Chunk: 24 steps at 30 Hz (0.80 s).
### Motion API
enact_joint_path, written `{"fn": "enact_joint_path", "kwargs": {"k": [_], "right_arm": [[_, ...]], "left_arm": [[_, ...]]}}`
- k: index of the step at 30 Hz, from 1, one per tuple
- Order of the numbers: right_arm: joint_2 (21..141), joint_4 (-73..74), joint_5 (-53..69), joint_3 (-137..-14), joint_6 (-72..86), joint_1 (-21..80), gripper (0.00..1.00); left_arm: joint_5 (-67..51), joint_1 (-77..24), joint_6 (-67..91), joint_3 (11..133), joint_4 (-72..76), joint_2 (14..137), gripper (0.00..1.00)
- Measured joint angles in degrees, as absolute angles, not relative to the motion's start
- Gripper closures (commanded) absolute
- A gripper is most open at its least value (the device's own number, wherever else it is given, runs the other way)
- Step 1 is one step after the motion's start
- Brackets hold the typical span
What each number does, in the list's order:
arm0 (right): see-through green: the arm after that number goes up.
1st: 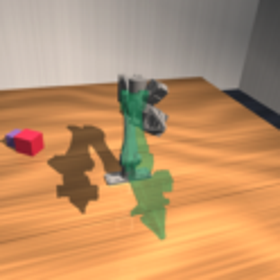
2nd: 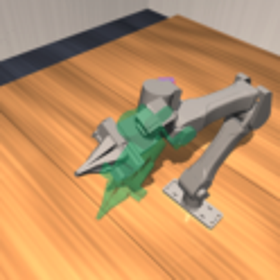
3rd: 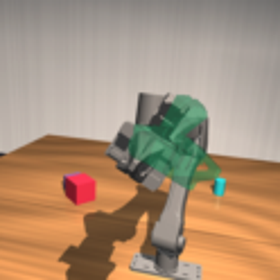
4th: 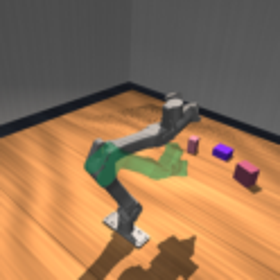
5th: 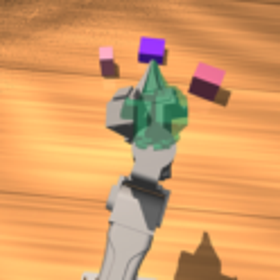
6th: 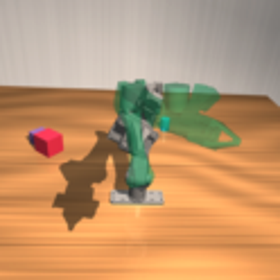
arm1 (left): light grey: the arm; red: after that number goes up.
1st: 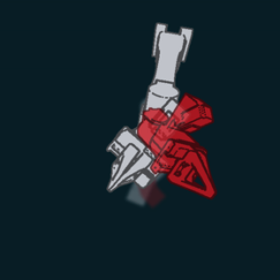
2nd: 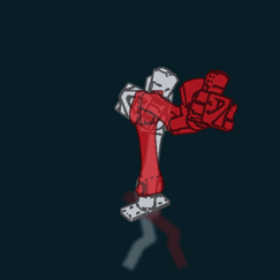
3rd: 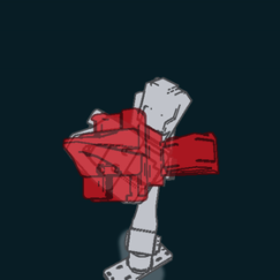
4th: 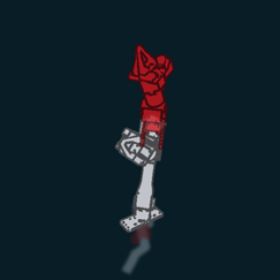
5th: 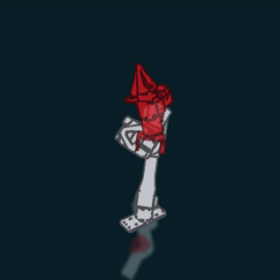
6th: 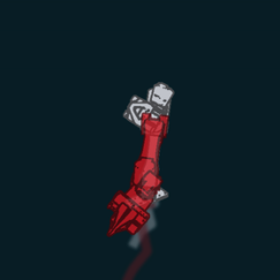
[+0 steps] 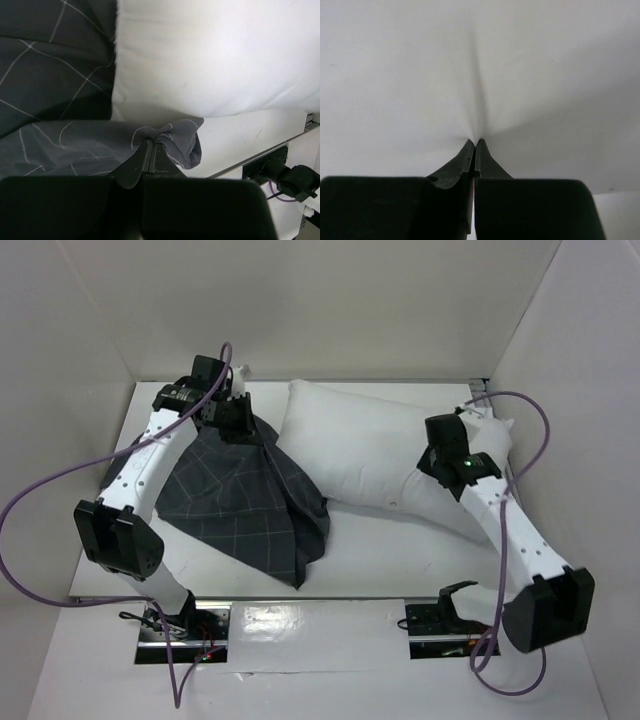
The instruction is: Put the pillow into the pillowcase
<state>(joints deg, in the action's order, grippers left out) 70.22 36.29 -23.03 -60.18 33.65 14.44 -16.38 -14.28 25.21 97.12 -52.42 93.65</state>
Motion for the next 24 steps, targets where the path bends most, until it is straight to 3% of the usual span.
{"fn": "enact_joint_path", "kwargs": {"k": [1, 2, 4, 5, 7, 8, 13, 18, 24], "right_arm": [[68.2, 37.1, -23.6, -60.2, 34.0, 14.4, 1.00], [66.5, 38.1, -24.0, -60.2, 34.2, 14.3, 0.92], [64.9, 40.4, -24.1, -60.2, 34.0, 14.3, 0.69], [64.9, 41.6, -23.7, -60.6, 33.4, 14.6, 0.45], [65.8, 42.1, -22.1, -61.1, 32.4, 16.3, 0.30], [66.2, 41.9, -21.0, -61.4, 31.6, 18.3, 0.27], [69.7, 38.5, -16.3, -64.9, 28.6, 34.4, 0.23], [81.3, 34.4, -16.5, -71.5, 25.1, 52.7, 0.27], [91.4, 33.1, -13.6, -72.1, 22.4, 58.2, 0.28]], "left_arm": [[-16.4, -13.9, 25.2, 97.1, -52.4, 93.6, 1.00], [-16.4, -13.5, 25.0, 97.1, -52.4, 93.6, 1.00], [-16.4, -12.5, 24.3, 97.1, -52.4, 93.5, 1.00], [-16.4, -12.2, 24.2, 97.1, -52.4, 93.4, 1.00], [-16.3, -11.3, 24.1, 97.1, -52.4, 93.1, 1.00], [-16.3, -11.0, 24.1, 97.1, -52.4, 92.9, 1.00], [-16.3, -10.1, 24.0, 95.3, -52.5, 91.1, 1.00], [-16.4, -9.8, 23.9, 95.0, -52.4, 90.3, 1.00], [-16.4, -9.6, 24.0, 94.8, -52.4, 90.2, 1.00]]}}
